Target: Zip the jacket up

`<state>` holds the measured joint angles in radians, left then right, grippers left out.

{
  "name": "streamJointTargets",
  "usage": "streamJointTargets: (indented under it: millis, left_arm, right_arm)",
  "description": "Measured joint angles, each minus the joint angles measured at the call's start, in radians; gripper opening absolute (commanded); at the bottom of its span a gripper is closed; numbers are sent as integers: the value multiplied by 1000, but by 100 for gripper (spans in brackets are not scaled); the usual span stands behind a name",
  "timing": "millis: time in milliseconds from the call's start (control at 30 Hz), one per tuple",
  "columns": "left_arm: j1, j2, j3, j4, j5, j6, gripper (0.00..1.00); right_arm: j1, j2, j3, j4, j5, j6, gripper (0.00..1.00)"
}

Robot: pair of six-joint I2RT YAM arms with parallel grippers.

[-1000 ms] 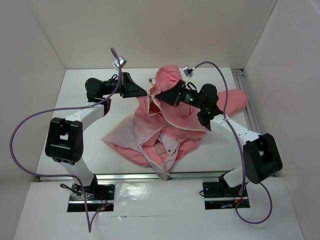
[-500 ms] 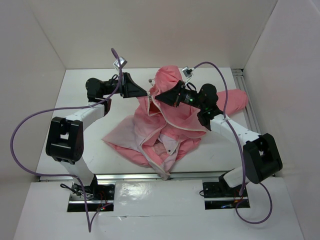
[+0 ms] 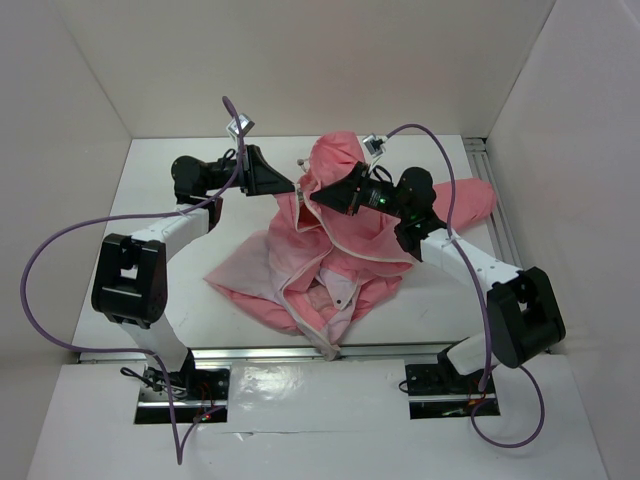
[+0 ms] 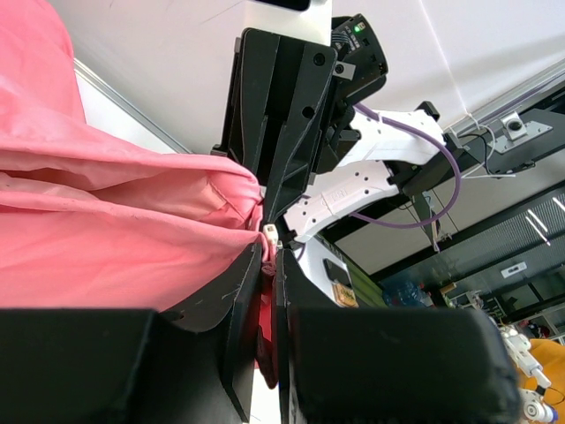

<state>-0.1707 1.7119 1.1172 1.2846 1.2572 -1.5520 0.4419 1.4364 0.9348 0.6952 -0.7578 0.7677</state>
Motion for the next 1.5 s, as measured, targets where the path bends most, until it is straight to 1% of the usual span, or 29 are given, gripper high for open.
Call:
streamJointTargets:
  millis: [433,1133,1500]
  left_arm:
    - [0,0,0,0,0,0,0]
    - [0,6,0,1,0,-50,0]
    - [0,6,0,1,0,-51,0]
  right_arm:
    - [-2,-32,0,-2,-6,-3,0]
    - [-4,-14,0,8,-4,19,0]
    - [-4,-5,0,8,2,19,0]
